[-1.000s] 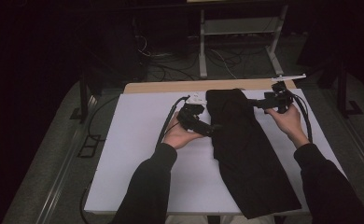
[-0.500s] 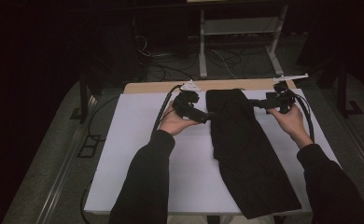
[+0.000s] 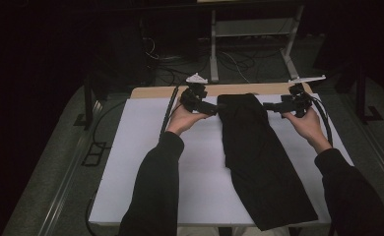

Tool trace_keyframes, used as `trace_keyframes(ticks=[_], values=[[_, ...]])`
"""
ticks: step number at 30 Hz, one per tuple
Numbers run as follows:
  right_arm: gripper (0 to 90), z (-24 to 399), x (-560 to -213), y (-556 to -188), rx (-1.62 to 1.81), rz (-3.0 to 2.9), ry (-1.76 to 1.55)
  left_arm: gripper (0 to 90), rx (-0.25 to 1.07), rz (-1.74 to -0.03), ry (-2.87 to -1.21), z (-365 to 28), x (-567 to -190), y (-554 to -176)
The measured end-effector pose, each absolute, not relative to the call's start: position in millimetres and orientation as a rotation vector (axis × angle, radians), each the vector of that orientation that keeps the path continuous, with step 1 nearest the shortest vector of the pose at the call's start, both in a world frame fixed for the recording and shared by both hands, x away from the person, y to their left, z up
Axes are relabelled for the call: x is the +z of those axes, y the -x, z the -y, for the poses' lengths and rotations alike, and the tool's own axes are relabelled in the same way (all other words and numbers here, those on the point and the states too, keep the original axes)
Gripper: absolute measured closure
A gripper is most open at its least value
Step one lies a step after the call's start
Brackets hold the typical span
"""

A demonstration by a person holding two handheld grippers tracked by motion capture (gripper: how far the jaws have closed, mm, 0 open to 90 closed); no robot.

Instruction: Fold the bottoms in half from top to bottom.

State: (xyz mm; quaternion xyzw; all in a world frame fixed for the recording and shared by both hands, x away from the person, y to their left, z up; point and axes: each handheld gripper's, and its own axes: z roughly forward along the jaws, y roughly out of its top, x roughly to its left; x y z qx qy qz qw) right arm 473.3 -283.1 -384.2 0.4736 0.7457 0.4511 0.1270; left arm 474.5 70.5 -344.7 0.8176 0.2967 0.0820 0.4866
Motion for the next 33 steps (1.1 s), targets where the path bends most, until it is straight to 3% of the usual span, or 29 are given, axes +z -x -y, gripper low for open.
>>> trace_keyframes(ticks=[9, 33], values=[[0.0, 288, -378, -485, 1.299, -2.150, -1.421, 0.0, 0.223, -0.783, -1.961, -69, -351, -488], [3.5, 286, -418, -511, 1.167, -2.228, -1.592, 0.0, 0.036, -1.096, -1.845, -71, -430, -515]])
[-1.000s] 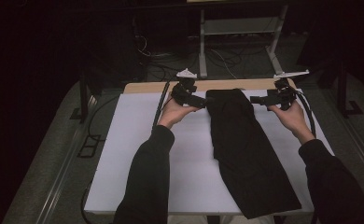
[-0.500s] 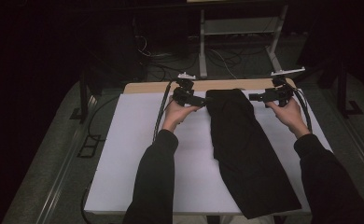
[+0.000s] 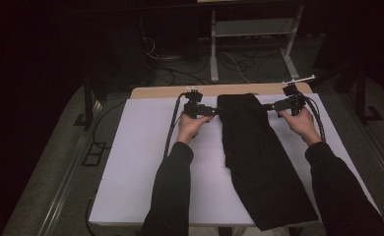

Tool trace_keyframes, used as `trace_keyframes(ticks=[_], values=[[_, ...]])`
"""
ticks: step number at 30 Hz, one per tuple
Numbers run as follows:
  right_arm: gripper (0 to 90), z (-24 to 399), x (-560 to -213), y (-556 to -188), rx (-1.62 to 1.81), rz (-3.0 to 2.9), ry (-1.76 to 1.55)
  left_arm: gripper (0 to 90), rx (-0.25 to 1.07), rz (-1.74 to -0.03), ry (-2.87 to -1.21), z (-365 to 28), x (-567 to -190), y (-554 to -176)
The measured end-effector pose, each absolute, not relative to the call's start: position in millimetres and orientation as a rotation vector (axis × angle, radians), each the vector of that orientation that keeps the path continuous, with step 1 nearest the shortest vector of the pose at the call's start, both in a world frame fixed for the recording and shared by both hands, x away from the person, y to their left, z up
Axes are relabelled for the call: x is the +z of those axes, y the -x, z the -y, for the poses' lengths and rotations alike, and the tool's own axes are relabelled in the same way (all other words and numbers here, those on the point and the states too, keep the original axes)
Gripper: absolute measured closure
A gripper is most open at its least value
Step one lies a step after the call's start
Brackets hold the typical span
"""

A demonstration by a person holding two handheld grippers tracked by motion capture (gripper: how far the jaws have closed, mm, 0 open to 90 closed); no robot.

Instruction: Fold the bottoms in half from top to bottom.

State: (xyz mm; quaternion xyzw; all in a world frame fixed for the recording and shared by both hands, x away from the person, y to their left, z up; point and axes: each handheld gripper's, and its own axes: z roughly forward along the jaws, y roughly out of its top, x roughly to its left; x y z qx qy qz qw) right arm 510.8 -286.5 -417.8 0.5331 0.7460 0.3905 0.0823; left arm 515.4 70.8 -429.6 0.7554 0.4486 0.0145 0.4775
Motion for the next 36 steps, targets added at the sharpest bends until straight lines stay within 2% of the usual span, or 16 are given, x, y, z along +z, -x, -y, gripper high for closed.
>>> trace_keyframes(ticks=[10, 17, 27, 32, 36], values=[[4.2, 289, -433, -517, 1.164, -2.233, -1.711, 0.0, -0.017, -1.123, -1.848, -55, -449, -516], [9.9, 288, -442, -520, 1.178, -2.258, -1.753, 0.3, -0.053, -1.121, -1.852, -43, -457, -514], [14.2, 272, -451, -522, 1.160, -2.297, -1.738, 10.3, -0.092, -1.126, -1.799, -31, -458, -509], [25.2, 269, -450, -523, 1.160, -2.290, -1.722, 16.6, -0.087, -1.165, -1.786, -30, -460, -510], [36.2, 268, -451, -522, 1.158, -2.285, -1.719, 28.8, -0.091, -1.200, -1.789, -30, -462, -510]])
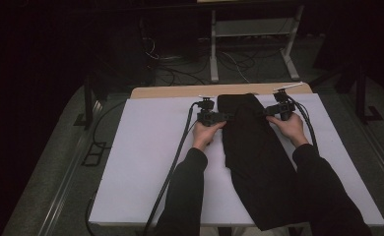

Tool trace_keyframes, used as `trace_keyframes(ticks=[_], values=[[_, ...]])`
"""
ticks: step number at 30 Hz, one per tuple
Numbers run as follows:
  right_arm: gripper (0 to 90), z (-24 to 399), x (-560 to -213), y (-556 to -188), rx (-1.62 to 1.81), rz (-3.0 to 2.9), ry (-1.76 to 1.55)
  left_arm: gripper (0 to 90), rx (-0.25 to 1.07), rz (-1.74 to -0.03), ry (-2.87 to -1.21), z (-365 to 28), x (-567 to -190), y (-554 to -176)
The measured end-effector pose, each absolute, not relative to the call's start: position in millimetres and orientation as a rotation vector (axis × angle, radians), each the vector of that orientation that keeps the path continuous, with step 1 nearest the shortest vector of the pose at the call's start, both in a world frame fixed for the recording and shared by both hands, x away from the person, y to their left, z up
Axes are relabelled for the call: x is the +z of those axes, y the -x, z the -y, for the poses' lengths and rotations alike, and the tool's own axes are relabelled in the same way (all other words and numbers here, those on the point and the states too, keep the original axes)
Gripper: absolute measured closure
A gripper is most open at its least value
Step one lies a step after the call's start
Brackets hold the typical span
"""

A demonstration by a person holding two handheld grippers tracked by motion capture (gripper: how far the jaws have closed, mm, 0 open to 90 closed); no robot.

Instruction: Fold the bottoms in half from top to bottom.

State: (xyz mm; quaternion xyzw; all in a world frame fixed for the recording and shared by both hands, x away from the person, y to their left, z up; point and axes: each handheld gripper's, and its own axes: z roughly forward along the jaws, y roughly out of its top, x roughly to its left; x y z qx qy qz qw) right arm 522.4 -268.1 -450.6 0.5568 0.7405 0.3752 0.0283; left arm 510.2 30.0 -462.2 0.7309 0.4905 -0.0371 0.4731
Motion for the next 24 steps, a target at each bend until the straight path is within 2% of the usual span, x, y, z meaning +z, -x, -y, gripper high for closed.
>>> trace_keyframes(ticks=[2, 5, 8, 9, 12, 17, 24], values=[[43.5, 268, -451, -522, 1.168, -2.281, -1.723, 36.9, -0.079, -1.210, -1.794, -29, -463, -510], [58.0, 269, -450, -522, 1.202, -2.273, -1.724, 56.7, -0.025, -1.228, -1.830, -26, -463, -509], [77.9, 268, -449, -520, 1.256, -2.305, -1.705, 66.9, -0.027, -1.230, -1.831, -24, -465, -508], [80.3, 267, -449, -519, 1.263, -2.310, -1.703, 70.4, -0.027, -1.238, -1.830, -24, -465, -508], [82.8, 264, -450, -516, 1.230, -2.303, -1.696, 82.8, -0.035, -1.244, -1.840, -23, -466, -508], [83.5, 267, -447, -509, 1.244, -2.270, -1.698, 84.6, -0.085, -1.239, -1.823, -25, -464, -507], [83.5, 268, -441, -491, 1.272, -2.234, -1.650, 84.8, -0.081, -1.197, -1.827, -22, -460, -495]])
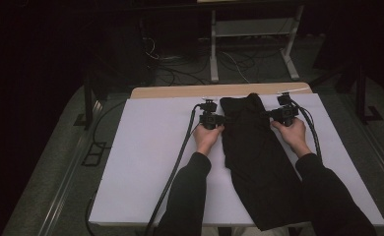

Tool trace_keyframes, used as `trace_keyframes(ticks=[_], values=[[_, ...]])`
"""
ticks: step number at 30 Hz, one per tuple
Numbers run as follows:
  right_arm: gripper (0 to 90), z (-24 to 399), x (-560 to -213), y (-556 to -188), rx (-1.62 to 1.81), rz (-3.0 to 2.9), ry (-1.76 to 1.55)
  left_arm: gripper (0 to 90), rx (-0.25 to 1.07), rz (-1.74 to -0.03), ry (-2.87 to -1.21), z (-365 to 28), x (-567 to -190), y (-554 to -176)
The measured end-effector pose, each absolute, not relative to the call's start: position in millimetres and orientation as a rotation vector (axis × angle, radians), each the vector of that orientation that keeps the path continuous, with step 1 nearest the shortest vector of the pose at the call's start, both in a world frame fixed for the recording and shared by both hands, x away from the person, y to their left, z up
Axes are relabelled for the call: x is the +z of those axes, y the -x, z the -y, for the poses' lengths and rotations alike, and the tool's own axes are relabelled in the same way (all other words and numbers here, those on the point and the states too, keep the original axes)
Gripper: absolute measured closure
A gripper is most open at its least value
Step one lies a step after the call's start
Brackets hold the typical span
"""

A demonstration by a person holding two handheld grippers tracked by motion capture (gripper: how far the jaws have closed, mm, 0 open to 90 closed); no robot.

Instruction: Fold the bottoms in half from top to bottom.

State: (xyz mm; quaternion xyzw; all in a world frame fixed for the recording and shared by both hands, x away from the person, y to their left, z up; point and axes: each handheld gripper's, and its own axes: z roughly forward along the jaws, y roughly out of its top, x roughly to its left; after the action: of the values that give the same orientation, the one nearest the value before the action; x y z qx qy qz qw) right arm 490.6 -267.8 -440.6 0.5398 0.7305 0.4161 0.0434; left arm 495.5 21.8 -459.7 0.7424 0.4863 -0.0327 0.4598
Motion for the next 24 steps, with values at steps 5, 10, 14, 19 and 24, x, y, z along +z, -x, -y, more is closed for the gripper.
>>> trace_keyframes(ticks=[5, 10, 14, 19, 24], values=[[83.7, 274, -437, -478, 1.313, -2.231, -1.630, 84.7, -0.102, -1.170, -1.828, -24, -459, -487], [83.8, 277, -432, -467, 1.338, -2.234, -1.606, 84.8, -0.128, -1.130, -1.819, -26, -452, -479], [83.8, 277, -430, -457, 1.366, -2.230, -1.571, 84.9, -0.113, -1.108, -1.824, -26, -449, -471], [83.9, 275, -429, -449, 1.341, -2.242, -1.543, 84.9, -0.110, -1.099, -1.828, -27, -449, -462], [83.9, 275, -429, -442, 1.309, -2.261, -1.532, 85.0, -0.111, -1.081, -1.843, -27, -447, -456]])
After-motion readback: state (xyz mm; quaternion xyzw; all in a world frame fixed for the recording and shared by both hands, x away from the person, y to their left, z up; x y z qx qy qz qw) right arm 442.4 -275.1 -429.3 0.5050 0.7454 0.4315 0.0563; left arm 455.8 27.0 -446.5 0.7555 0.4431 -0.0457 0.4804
